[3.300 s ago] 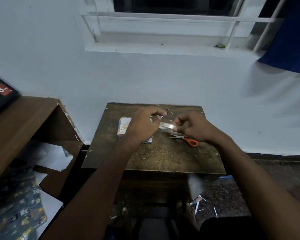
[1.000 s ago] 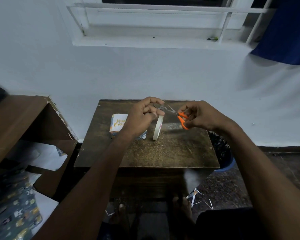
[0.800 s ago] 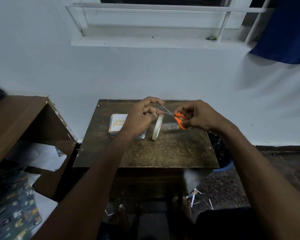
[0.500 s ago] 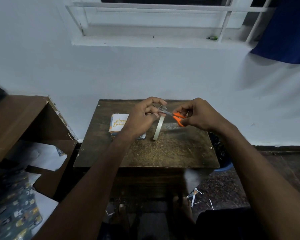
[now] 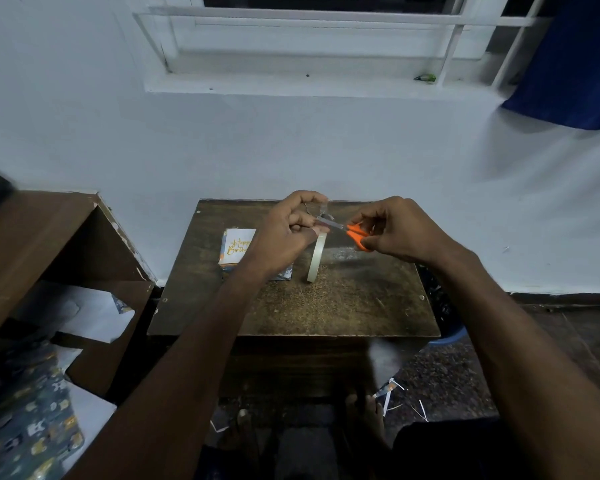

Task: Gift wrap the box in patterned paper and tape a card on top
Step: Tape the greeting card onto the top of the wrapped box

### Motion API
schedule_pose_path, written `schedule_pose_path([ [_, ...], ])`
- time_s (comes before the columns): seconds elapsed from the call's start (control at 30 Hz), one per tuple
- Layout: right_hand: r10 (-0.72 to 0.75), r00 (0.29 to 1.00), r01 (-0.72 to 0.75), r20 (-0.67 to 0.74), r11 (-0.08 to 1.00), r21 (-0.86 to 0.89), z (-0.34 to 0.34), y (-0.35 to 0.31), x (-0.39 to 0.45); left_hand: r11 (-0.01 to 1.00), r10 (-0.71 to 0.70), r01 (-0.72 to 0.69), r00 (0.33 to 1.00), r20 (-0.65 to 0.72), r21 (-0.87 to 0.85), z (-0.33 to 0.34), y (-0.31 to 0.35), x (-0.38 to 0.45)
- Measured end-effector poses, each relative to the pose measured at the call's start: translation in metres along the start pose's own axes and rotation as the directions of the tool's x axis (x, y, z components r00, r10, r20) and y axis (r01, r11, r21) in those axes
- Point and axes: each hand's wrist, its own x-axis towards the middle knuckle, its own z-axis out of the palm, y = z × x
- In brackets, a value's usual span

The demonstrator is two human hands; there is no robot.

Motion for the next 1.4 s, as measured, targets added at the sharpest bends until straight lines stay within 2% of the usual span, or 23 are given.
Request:
schedule_pose_path([
  [0.17,0.062,0.994,-0.059,0.086,0.998,-0.035,0.000,0.007,0.000,1.000,-0.009,0.008,0.999,-0.040,-0.016,0.002,-0.004,0.000],
  [0.37,0.184,0.974,-0.116,0.135,0.908,-0.403,0.032,0.017,0.003,1.000,0.007,-0.008,0.998,-0.062,-0.010,0.001,-0.003,0.000],
  [0.5,0.217,0.965,-0.127,0.145,0.876,-0.465,0.046,0.019,0.011,1.000,-0.002,0.002,1.000,-0.014,-0.021,-0.001,-0.002,0.000],
  [0.57,0.201,0.977,-0.156,0.077,0.905,-0.395,0.042,0.015,0.011,0.999,-0.017,0.018,0.999,0.036,-0.031,-0.004,-0.001,0.000],
  [0.67,0.046,0.997,-0.046,0.061,0.999,-0.006,0.032,0.002,0.008,0.997,-0.025,0.030,0.997,0.078,-0.068,-0.007,0.001,0.000],
  [0.77,-0.102,0.990,0.079,0.102,0.974,0.213,0.035,-0.007,0.005,0.993,-0.023,0.031,0.997,0.069,-0.117,-0.007,0.001,0.001],
  [0.87,-0.118,0.987,0.073,0.105,0.931,0.357,0.039,-0.009,0.004,0.991,0.007,-0.004,1.000,0.024,-0.134,-0.005,-0.001,0.002],
  [1.0,-0.089,0.990,0.028,0.109,0.882,0.470,0.038,-0.008,0.005,0.974,0.117,-0.134,0.988,-0.100,-0.185,-0.003,0.003,0.002],
  [1.07,-0.084,0.993,0.029,0.087,0.861,0.508,0.036,-0.009,0.004,0.963,0.128,-0.157,0.982,-0.142,-0.218,-0.002,0.005,0.002],
  [1.17,-0.120,0.993,0.099,0.012,0.861,0.498,0.031,-0.009,0.004,0.956,0.073,-0.113,0.986,-0.153,-0.272,-0.002,0.004,0.002],
  [1.27,-0.153,0.987,0.158,-0.044,0.901,0.405,0.027,-0.008,0.005,0.949,-0.015,-0.031,0.989,-0.145,-0.315,-0.001,0.003,0.003],
  [1.4,-0.206,0.976,0.219,-0.074,0.910,0.352,0.024,-0.009,0.004,0.967,-0.051,0.014,0.989,-0.141,-0.253,0.000,0.004,0.004],
])
